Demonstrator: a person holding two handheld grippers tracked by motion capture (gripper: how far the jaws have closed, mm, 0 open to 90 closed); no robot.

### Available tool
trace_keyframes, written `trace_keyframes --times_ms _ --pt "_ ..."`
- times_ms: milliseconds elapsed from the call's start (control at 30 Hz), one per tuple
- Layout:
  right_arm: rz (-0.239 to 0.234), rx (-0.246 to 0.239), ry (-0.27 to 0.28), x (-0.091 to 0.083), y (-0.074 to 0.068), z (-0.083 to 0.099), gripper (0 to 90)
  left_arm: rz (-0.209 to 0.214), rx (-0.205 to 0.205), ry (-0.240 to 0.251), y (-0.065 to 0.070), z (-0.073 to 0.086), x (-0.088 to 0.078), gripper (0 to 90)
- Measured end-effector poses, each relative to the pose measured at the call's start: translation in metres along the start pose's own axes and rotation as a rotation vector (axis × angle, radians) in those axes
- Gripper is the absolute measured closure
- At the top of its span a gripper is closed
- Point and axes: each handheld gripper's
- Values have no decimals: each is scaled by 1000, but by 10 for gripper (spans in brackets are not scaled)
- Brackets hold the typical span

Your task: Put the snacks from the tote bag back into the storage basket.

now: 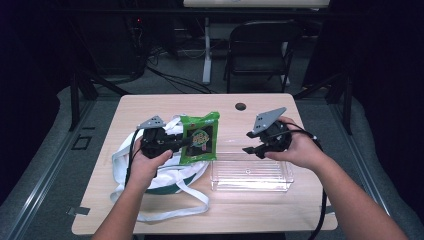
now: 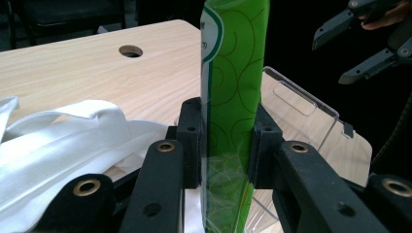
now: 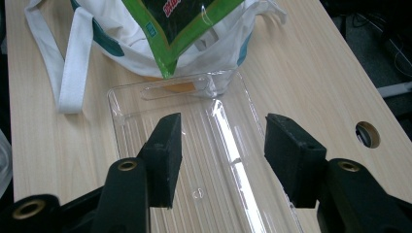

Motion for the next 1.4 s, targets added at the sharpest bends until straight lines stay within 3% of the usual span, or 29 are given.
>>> trace_keyframes --times_ms 367,600,1000,1400 --pt "-38 -24 4 -3 10 -18 490 17 14 -18 5 -7 10 724" --pt "-35 -26 6 -7 18 -28 487 37 25 -27 8 -10 19 724" --pt "-34 -103 -40 -11 26 -45 461 70 68 -51 17 -17 33 724" --pt "-29 -134 -31 -13 29 -60 426 96 95 -72 24 -21 41 725"
Point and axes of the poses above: each handheld gripper's, and its own axes: x roughly forward along the jaws, z roughly out of its underside, y roughly to its right, and after that the axes turned 8 degrees about y, right-handed
